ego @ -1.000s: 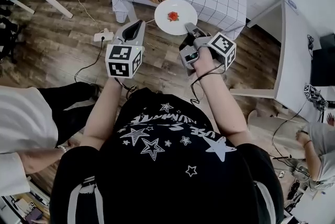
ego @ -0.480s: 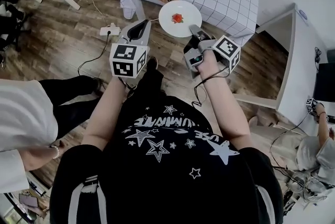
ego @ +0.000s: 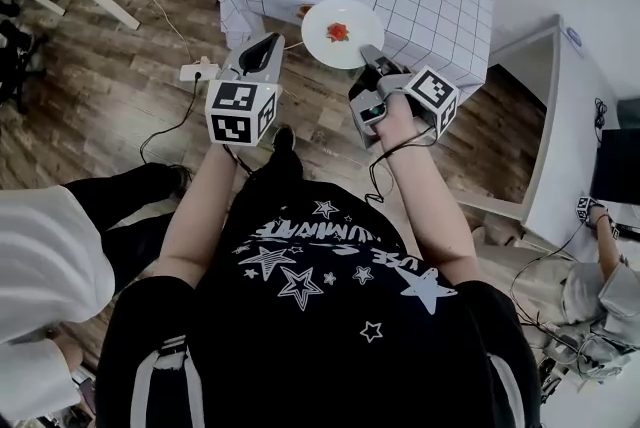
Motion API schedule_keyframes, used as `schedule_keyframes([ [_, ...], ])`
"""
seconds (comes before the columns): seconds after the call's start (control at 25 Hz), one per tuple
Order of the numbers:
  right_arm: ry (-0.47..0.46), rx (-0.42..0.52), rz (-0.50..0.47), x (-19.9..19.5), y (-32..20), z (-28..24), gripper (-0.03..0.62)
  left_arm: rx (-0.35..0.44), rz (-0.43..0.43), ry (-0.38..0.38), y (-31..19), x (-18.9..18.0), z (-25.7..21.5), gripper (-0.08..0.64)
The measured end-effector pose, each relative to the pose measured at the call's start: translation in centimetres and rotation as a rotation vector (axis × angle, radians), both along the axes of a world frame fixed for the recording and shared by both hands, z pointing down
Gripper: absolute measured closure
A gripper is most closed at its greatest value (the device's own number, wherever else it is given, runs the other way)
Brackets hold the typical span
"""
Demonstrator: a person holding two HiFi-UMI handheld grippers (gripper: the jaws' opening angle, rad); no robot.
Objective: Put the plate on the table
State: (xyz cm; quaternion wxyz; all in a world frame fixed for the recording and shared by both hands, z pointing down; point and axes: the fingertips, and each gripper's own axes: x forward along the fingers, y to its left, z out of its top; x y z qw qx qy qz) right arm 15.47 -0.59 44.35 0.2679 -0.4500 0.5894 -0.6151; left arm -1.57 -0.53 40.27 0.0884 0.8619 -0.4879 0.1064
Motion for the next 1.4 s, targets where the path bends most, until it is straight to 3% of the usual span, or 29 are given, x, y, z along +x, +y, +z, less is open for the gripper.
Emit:
schedule_keyframes([
  [0.4, 0.016, -0.005, 0.002, -3.0, -6.9, 1.1, 0.572, -0.013, -0.011, 0.021, -7.0, -3.7, 1.5, 0.551],
  [0.88, 0.045, -0.009, 0.043, -5.4, -14.8, 0.3, 0.572, -0.026, 0.039, 0.05, -16.1, -5.8, 1.6, 0.551],
  [1.4, 0.056, -0.028, 0.092, -4.3, -17.0, 1.8, 0.572, -0.064, 0.066, 0.092, -20.0, -5.6, 3.4, 0.551],
])
